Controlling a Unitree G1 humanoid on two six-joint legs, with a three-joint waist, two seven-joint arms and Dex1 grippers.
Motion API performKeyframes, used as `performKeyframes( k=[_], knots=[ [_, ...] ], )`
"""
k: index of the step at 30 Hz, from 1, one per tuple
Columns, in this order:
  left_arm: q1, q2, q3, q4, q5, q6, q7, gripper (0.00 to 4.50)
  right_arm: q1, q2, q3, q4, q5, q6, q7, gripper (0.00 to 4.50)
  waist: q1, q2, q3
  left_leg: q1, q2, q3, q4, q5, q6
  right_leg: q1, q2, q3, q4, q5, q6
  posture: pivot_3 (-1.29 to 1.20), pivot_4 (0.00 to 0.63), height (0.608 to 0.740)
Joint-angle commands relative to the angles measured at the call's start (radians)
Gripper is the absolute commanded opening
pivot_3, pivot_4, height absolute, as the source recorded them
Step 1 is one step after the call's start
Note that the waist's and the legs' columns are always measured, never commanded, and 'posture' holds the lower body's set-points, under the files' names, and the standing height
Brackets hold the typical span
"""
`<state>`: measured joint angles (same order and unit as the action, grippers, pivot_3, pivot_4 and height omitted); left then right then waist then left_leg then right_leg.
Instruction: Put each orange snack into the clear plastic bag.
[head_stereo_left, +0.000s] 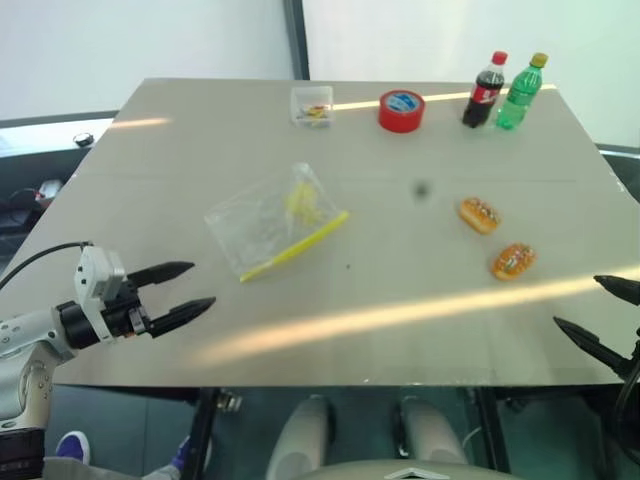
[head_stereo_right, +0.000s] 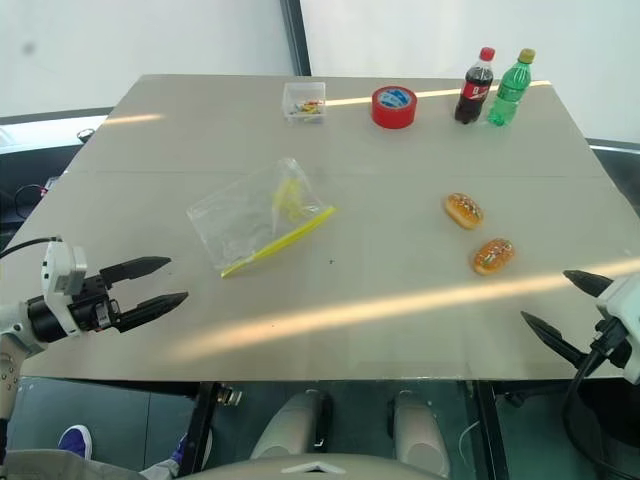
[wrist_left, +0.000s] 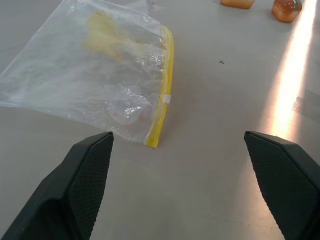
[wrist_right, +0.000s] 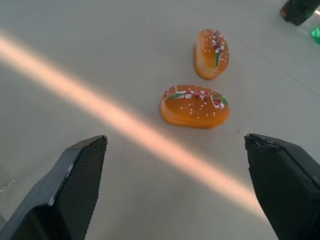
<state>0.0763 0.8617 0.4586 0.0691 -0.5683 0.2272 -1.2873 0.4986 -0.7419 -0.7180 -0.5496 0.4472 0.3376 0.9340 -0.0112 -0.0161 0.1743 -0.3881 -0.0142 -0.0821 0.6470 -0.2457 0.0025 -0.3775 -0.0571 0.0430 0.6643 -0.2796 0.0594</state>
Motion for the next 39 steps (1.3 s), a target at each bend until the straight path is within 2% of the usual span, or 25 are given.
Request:
performKeyframes(
  k=[1,8,10,13,18,25,30,37,39],
  knots=[
    [0.005,0.017,0.003,-0.028,-0.003,0.016,0.003,4.43,-0.02,-0.023,-0.028,-0.032,0.015,0.009,-0.013,4.5,0.0,0.0,0.0,0.0,0.0,0.0,0.0,0.0,0.0,0.0,0.0,0.0,0.0,0.0,0.0,0.0,0.15,0.74],
    [0.006,0.055,-0.011,-0.076,-0.069,0.321,0.103,4.43,-0.081,-0.051,0.017,-0.026,-0.008,0.032,-0.047,4.5,-0.001,0.0,0.0,-0.001,0.0,-0.001,0.0,0.0,0.0,0.0,0.0,-0.001,0.0,0.0,0.0,0.0,0.15,0.74],
    [-0.016,0.063,-0.018,-0.085,-0.064,0.398,0.166,4.43,-0.096,-0.054,0.037,-0.036,-0.01,0.031,-0.049,4.5,0.0,0.0,0.0,-0.001,0.0,-0.002,0.0,0.0,0.0,0.0,0.001,-0.002,0.0,0.0,0.0,0.0,0.15,0.74],
    [-0.086,0.074,-0.014,-0.06,-0.133,0.58,0.218,4.43,-0.141,-0.048,0.091,-0.067,0.002,0.043,-0.074,4.5,0.0,0.0,0.0,-0.002,0.0,-0.002,0.001,0.0,0.0,0.0,0.001,-0.002,0.0,0.0,0.0,0.0,0.15,0.74],
    [-0.275,0.029,-0.004,0.097,-0.211,0.797,0.324,4.43,-0.287,-0.022,0.3,-0.13,0.014,0.078,-0.135,4.5,-0.006,0.0,0.0,-0.001,0.0,-0.003,0.002,0.0,0.0,0.0,0.005,-0.003,0.001,0.0,0.0,0.0,0.15,0.74],
    [-0.461,-0.043,-0.116,0.356,-0.121,0.786,0.356,4.43,-0.415,-0.023,0.485,-0.092,-0.024,0.04,-0.115,4.5,0.003,-0.001,0.0,-0.003,-0.003,-0.004,0.002,0.0,0.0,-0.002,0.005,-0.004,0.001,0.001,0.0,0.0,0.15,0.74],
    [-0.581,-0.086,-0.161,0.501,-0.098,0.799,0.324,4.43,-0.439,-0.025,0.505,-0.092,-0.031,0.037,-0.119,4.5,0.007,0.0,0.0,-0.004,-0.006,-0.007,0.003,0.0,0.0,-0.001,0.003,-0.007,0.004,0.001,0.0,0.0,0.15,0.74],
    [-0.73,-0.202,-0.238,0.731,-0.056,0.813,0.215,4.43,-0.431,-0.027,0.507,-0.109,-0.038,0.045,-0.125,4.5,0.012,0.0,-0.001,-0.003,-0.01,-0.008,0.006,0.0,0.0,-0.001,0.002,-0.007,0.007,0.0,0.001,0.0,0.15,0.74],
    [-0.77,-0.238,-0.242,0.799,-0.037,0.805,0.214,3.92,-0.423,-0.032,0.505,-0.118,-0.046,0.054,-0.131,4.5,0.009,0.001,-0.002,-0.003,-0.01,-0.008,0.006,0.0,0.0,-0.001,0.002,-0.007,0.007,0.0,0.001,0.0,0.15,0.74]
  ],
)
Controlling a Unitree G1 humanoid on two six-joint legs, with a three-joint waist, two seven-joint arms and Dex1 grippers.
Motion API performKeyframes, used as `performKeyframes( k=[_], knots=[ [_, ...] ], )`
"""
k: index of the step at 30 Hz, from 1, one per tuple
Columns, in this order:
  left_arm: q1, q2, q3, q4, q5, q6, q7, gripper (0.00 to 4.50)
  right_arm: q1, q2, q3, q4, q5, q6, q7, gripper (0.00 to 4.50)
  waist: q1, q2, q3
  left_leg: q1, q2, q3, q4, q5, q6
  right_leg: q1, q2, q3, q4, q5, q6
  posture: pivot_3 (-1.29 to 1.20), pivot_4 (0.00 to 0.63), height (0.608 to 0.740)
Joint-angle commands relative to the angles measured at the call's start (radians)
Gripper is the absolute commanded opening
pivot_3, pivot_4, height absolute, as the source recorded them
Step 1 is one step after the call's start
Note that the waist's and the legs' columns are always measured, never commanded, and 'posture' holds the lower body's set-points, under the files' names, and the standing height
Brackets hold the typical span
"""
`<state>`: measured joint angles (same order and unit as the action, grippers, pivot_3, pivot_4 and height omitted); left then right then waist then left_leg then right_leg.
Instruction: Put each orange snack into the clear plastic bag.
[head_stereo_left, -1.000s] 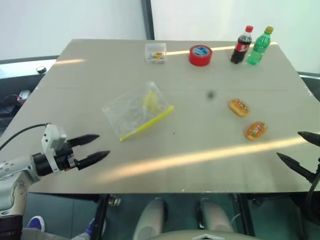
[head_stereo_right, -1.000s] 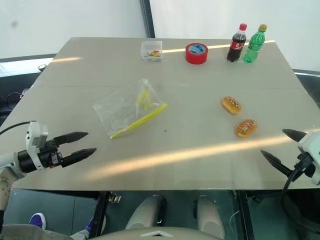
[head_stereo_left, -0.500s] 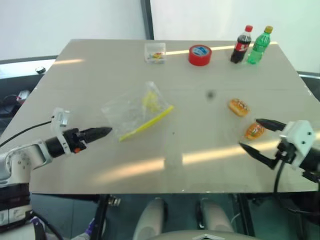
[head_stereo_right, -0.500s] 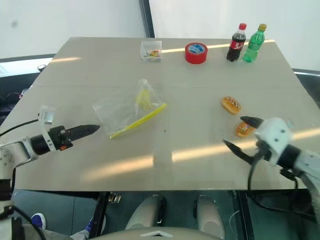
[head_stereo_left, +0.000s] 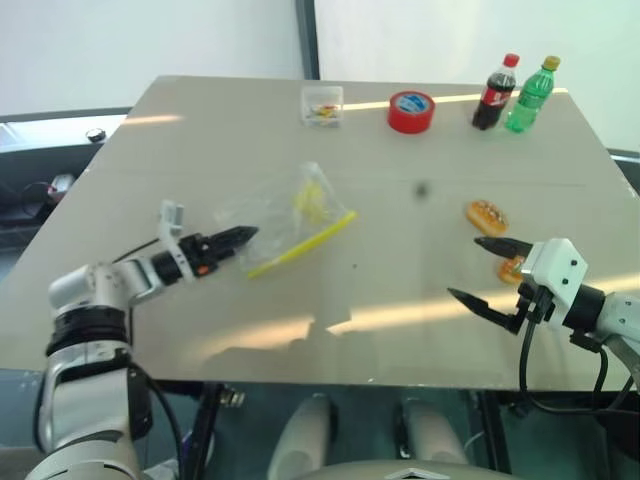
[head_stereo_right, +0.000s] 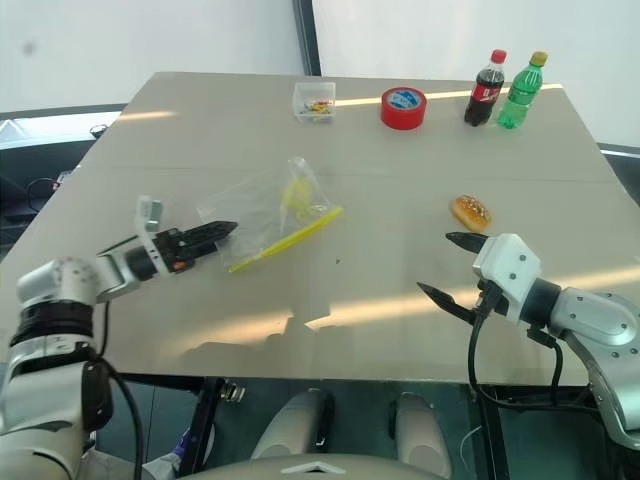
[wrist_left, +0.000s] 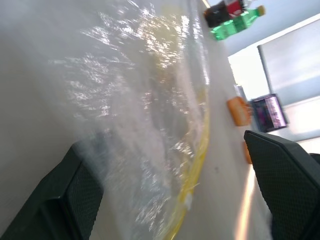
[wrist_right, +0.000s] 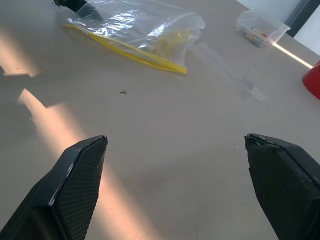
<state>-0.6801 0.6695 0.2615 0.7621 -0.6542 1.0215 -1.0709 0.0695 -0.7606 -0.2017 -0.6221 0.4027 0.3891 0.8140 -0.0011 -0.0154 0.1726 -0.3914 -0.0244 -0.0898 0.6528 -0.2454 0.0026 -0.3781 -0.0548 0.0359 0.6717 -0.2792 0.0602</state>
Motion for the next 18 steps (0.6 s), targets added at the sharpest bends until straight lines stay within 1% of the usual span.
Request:
performKeyframes(
  k=[1,2,4,5,7,9,11,14,16,18],
  knots=[
    [-0.032,-0.061,-0.043,0.135,0.059,0.006,0.004,3.75,0.01,-0.015,-0.012,-0.05,-0.004,0.006,-0.015,4.5,-0.001,0.001,-0.001,0.0,0.0,0.0,0.0,0.0,0.0,0.0,0.0,0.0,0.0,0.0,0.0,0.0,0.15,0.74],
    [-0.05,-0.074,-0.035,0.157,0.06,0.018,0.006,3.16,0.013,-0.016,-0.012,-0.054,-0.008,0.009,-0.019,4.5,-0.002,0.001,-0.001,0.0,-0.001,0.0,0.0,0.0,0.0,0.0,0.0,0.0,0.0,0.0,0.0,0.0,0.15,0.74],
    [-0.069,-0.086,-0.029,0.177,0.065,0.037,0.002,2.21,0.017,-0.018,-0.013,-0.06,-0.01,0.011,-0.024,4.5,-0.007,0.001,-0.001,0.0,-0.001,0.0,0.0,0.0,0.0,0.0,0.0,0.0,0.001,0.0,0.0,0.0,0.15,0.74],
    [-0.077,-0.09,-0.021,0.185,0.062,0.057,0.004,1.89,0.015,-0.015,-0.01,-0.063,-0.014,0.01,-0.03,4.5,-0.009,0.001,-0.001,0.0,-0.001,0.0,0.0,0.0,0.0,0.0,0.0,0.0,0.001,0.0,0.0,0.0,0.15,0.74],
    [-0.091,-0.092,0.006,0.19,0.044,0.105,0.011,0.9,0.005,-0.008,0.004,-0.068,-0.035,0.001,-0.049,4.5,-0.008,0.004,-0.002,0.0,-0.001,-0.001,0.0,0.0,0.0,0.0,0.0,0.0,0.001,0.0,0.0,0.0,0.15,0.74],
    [-0.108,-0.087,0.058,0.165,-0.005,0.191,0.026,0.21,-0.018,-0.002,0.048,-0.062,-0.108,-0.039,-0.079,4.5,-0.008,0.004,-0.004,0.001,-0.001,0.0,0.0,0.0,0.0,0.0,0.0,0.0,0.003,0.0,0.0,0.0,0.15,0.74],
    [-0.123,-0.085,0.122,0.126,-0.058,0.282,0.064,0.05,-0.051,0.001,0.111,-0.036,-0.194,-0.085,-0.105,4.5,-0.012,0.004,-0.004,0.002,-0.001,0.0,0.001,0.0,0.0,0.0,0.0,0.001,0.004,0.0,0.001,0.0,0.15,0.74],
    [-0.116,-0.089,0.206,-0.001,-0.135,0.442,0.127,0.05,-0.144,0.037,0.218,0.037,-0.327,-0.124,-0.173,4.5,-0.018,0.0,-0.001,0.002,-0.001,0.0,0.002,0.0,0.0,-0.001,0.001,0.001,0.006,0.0,0.001,0.0,0.15,0.74],
    [-0.116,-0.11,0.274,-0.084,-0.182,0.537,0.185,0.05,-0.222,0.06,0.297,0.113,-0.43,-0.165,-0.209,4.5,-0.025,-0.002,0.0,0.001,0.0,0.0,0.002,0.0,-0.001,-0.002,0.001,0.002,0.006,0.0,0.001,0.0,0.15,0.74],
    [-0.111,-0.132,0.312,-0.154,-0.244,0.586,0.248,0.05,-0.3,0.092,0.369,0.204,-0.537,-0.225,-0.258,4.5,-0.031,-0.003,0.0,-0.002,0.0,0.0,0.003,0.001,-0.002,-0.006,0.001,0.002,0.007,0.0,0.0,0.0,0.15,0.74]
  ],
)
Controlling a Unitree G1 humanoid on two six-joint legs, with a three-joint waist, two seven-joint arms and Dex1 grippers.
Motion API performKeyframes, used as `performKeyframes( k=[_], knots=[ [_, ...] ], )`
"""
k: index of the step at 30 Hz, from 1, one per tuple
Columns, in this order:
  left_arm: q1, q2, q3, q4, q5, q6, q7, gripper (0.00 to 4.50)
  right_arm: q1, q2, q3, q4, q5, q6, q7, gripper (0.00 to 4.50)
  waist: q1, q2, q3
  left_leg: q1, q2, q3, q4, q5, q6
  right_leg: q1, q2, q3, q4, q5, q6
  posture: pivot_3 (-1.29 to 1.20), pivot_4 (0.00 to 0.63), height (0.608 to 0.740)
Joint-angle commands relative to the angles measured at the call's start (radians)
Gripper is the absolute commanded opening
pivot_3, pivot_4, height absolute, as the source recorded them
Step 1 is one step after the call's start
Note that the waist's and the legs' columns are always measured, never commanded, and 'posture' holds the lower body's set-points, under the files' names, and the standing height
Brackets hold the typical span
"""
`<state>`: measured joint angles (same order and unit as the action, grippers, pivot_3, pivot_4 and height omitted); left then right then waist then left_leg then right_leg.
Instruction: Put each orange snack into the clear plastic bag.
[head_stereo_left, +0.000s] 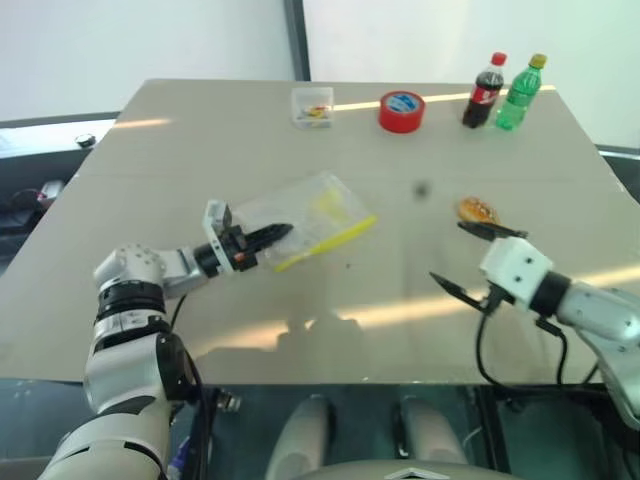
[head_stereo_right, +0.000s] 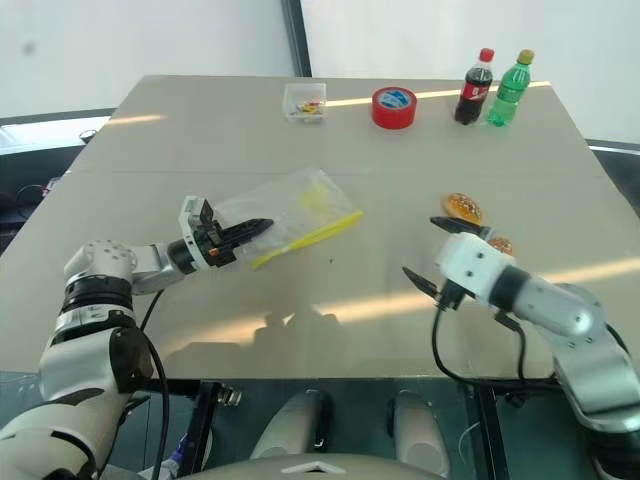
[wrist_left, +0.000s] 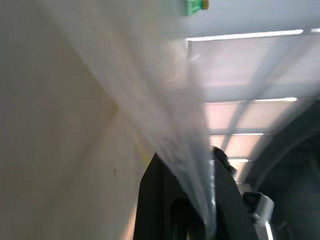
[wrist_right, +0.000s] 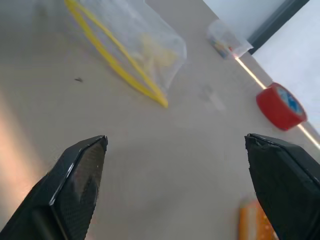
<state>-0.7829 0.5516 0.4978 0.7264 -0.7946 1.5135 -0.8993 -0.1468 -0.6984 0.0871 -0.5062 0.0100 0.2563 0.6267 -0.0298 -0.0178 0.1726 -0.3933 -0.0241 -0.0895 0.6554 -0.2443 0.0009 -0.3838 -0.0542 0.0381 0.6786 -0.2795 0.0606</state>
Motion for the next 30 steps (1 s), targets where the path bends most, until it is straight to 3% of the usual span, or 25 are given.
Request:
performKeyframes(
  k=[1,5,11,20,24,26,27,28,30],
  knots=[
    [-0.006,-0.022,0.084,-0.14,-0.135,0.1,0.105,0.05,-0.114,0.043,0.11,0.127,-0.19,-0.124,-0.091,4.5,-0.004,0.0,0.0,-0.001,0.0,0.0,0.0,0.002,-0.003,-0.002,0.0,0.0,0.001,0.0,0.0,0.0,0.15,0.74],
    [-0.008,-0.03,0.078,-0.183,-0.285,0.101,0.204,0.05,-0.227,0.096,0.214,0.281,-0.335,-0.229,-0.155,4.5,-0.011,-0.002,0.001,-0.006,0.0,0.002,-0.001,0.003,-0.006,-0.008,0.0,0.003,0.001,0.0,0.0,0.0,0.15,0.74],
    [-0.012,-0.035,0.071,-0.197,-0.515,0.101,0.401,0.05,-0.332,0.184,0.287,0.418,-0.428,-0.318,-0.189,4.5,-0.01,-0.002,0.001,-0.007,0.001,0.003,-0.002,0.004,-0.006,-0.01,-0.001,0.005,0.002,0.0,-0.001,0.0,0.15,0.74],
    [0.006,-0.058,0.075,-0.206,-0.752,0.101,0.642,0.05,-0.393,0.332,0.277,0.553,-0.518,-0.315,-0.333,4.5,-0.01,-0.003,0.001,-0.007,0.001,0.003,-0.002,0.004,-0.006,-0.011,-0.001,0.005,0.002,0.0,-0.001,0.0,0.15,0.74],
    [0.019,-0.062,0.074,-0.22,-0.823,0.083,0.718,0.0,-0.397,0.343,0.245,0.55,-0.512,-0.307,-0.355,2.71,-0.011,-0.003,0.001,-0.007,0.001,0.003,-0.002,0.004,-0.006,-0.011,-0.001,0.005,0.002,0.0,-0.001,0.0,0.15,0.74],
    [0.029,-0.065,0.067,-0.236,-0.853,0.061,0.753,0.0,-0.396,0.342,0.239,0.547,-0.508,-0.31,-0.353,1.56,-0.011,-0.003,0.001,-0.007,0.001,0.003,-0.002,0.004,-0.006,-0.011,-0.001,0.005,0.002,0.001,-0.001,0.0,0.15,0.74],
    [0.033,-0.067,0.065,-0.239,-0.868,0.05,0.77,0.0,-0.396,0.341,0.234,0.545,-0.506,-0.312,-0.354,1.43,-0.01,-0.003,0.001,-0.007,0.001,0.003,-0.002,0.004,-0.007,-0.011,-0.001,0.005,0.002,0.001,-0.001,0.0,0.15,0.74],
    [0.037,-0.068,0.061,-0.244,-0.879,0.038,0.786,0.0,-0.396,0.341,0.23,0.542,-0.505,-0.314,-0.354,0.73,-0.01,-0.003,0.001,-0.007,0.001,0.003,-0.002,0.004,-0.007,-0.011,-0.001,0.005,0.002,0.001,-0.001,0.0,0.15,0.74],
    [0.048,-0.073,0.055,-0.26,-0.899,0.006,0.823,0.0,-0.399,0.339,0.213,0.534,-0.498,-0.31,-0.353,0.08,-0.01,-0.003,0.001,-0.007,0.001,0.003,-0.002,0.004,-0.007,-0.011,-0.001,0.005,0.002,0.001,-0.001,0.0,0.15,0.74]
  ],
)
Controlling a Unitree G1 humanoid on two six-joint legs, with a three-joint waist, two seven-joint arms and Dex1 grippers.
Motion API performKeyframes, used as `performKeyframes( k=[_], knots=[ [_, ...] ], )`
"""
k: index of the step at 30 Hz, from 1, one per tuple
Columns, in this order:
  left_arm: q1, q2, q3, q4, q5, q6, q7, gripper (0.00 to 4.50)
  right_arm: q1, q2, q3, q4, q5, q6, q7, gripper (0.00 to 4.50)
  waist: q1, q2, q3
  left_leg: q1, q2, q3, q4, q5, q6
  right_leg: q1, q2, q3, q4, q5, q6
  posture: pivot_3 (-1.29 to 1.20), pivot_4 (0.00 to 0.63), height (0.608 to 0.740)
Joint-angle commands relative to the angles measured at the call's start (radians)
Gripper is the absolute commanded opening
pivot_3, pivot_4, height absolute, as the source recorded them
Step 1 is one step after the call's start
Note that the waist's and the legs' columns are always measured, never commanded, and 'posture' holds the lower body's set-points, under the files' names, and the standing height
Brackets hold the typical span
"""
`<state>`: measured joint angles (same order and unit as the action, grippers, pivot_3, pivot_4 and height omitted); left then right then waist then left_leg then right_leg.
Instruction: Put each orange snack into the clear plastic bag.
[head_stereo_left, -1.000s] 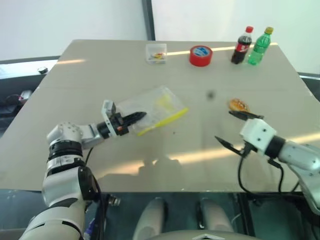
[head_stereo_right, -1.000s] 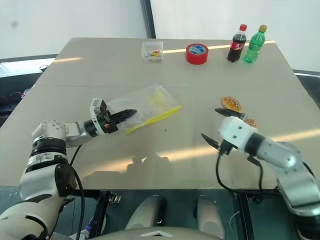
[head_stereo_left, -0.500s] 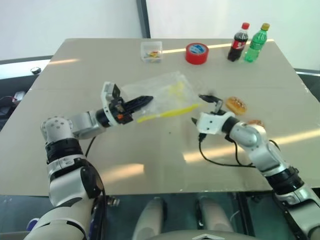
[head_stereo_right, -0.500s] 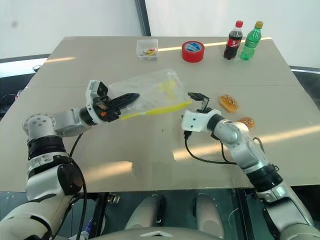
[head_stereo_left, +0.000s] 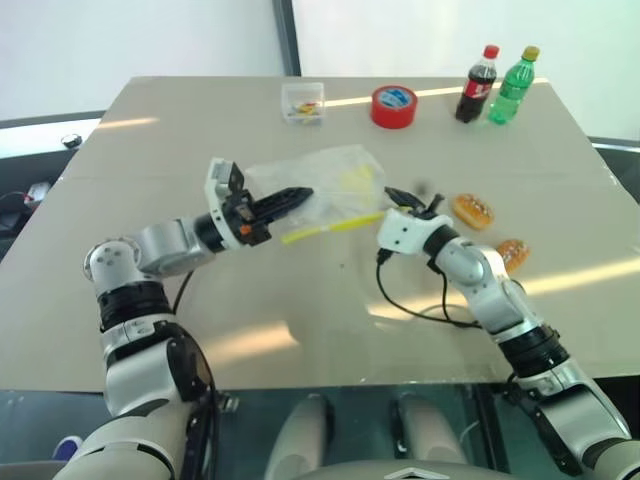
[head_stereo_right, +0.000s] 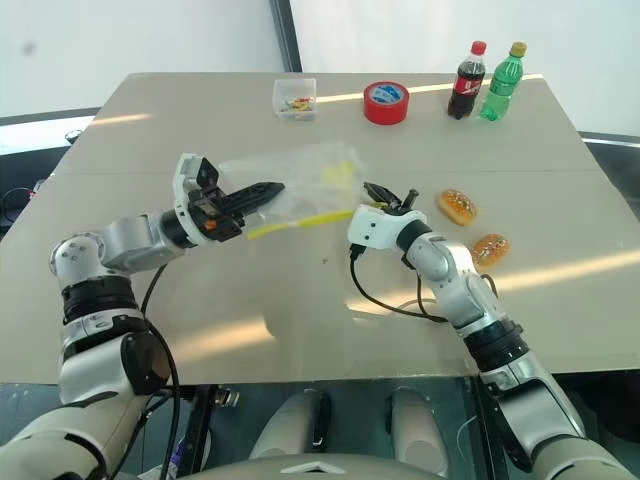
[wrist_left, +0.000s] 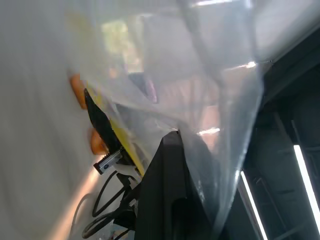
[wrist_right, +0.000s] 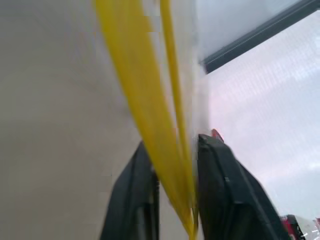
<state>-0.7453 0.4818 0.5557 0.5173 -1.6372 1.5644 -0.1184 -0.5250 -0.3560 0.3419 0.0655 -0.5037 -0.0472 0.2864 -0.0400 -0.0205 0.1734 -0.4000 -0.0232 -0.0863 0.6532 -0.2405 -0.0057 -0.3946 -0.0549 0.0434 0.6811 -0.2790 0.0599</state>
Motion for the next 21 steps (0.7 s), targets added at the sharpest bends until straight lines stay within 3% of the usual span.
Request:
performKeyframes(
  k=[1,6,7,8,13,18,21],
  knots=[
    [0.016,-0.006,-0.007,-0.059,-0.069,-0.06,0.059,0.0,-0.023,-0.004,-0.051,-0.042,0.019,-0.003,-0.013,0.08,0.0,0.0,0.0,0.0,0.0,0.0,0.0,0.0,0.0,0.0,0.0,0.0,0.0,0.0,0.0,0.0,0.15,0.74],
    [0.08,0.001,-0.034,-0.209,0.013,-0.149,0.055,0.0,-0.053,-0.032,-0.095,-0.009,0.048,-0.006,0.002,0.08,0.0,0.0,0.0,0.0,0.0,0.001,0.0,0.0,0.0,0.0,0.0,0.0,0.0,0.0,0.0,0.0,0.15,0.74],
    [0.093,0.009,-0.04,-0.239,0.026,-0.158,0.043,0.51,-0.061,-0.037,-0.105,0.003,0.059,-0.006,0.008,0.0,0.0,0.0,0.0,0.0,0.0,0.001,0.0,0.0,0.0,0.0,0.0,0.001,0.0,0.0,0.0,0.0,0.15,0.74],
    [0.11,0.019,-0.055,-0.291,0.064,-0.178,0.025,0.66,-0.073,-0.048,-0.112,0.021,0.065,-0.009,0.011,0.0,0.0,0.0,0.0,0.0,0.0,0.001,0.0,0.0,0.0,0.0,0.0,0.001,0.0,0.0,0.0,0.0,0.15,0.74],
    [0.223,0.139,-0.235,-0.677,0.36,-0.339,-0.163,3.03,-0.13,-0.121,-0.104,0.135,0.048,-0.021,0.051,0.0,0.001,0.0,0.0,0.0,0.0,0.002,-0.002,0.0,0.0,0.0,0.0,0.001,-0.002,0.0,0.0,0.0,0.15,0.74],
    [0.344,0.303,-0.452,-0.985,0.817,-0.785,-0.431,3.03,-0.198,-0.138,-0.103,0.229,0.071,-0.013,0.095,0.0,0.0,0.001,0.001,0.0,-0.001,0.005,-0.004,0.0,0.0,0.0,0.001,0.003,-0.003,0.0,0.0,0.0,0.15,0.74],
    [0.395,0.32,-0.563,-1.062,1.077,-1.008,-0.427,3.03,-0.234,-0.129,-0.092,0.244,0.074,0.015,0.134,0.0,-0.001,0.002,0.001,0.001,0.0,0.006,-0.005,0.0,0.0,-0.001,0.001,0.004,-0.003,0.0,-0.001,0.0,0.15,0.74]
  ],
)
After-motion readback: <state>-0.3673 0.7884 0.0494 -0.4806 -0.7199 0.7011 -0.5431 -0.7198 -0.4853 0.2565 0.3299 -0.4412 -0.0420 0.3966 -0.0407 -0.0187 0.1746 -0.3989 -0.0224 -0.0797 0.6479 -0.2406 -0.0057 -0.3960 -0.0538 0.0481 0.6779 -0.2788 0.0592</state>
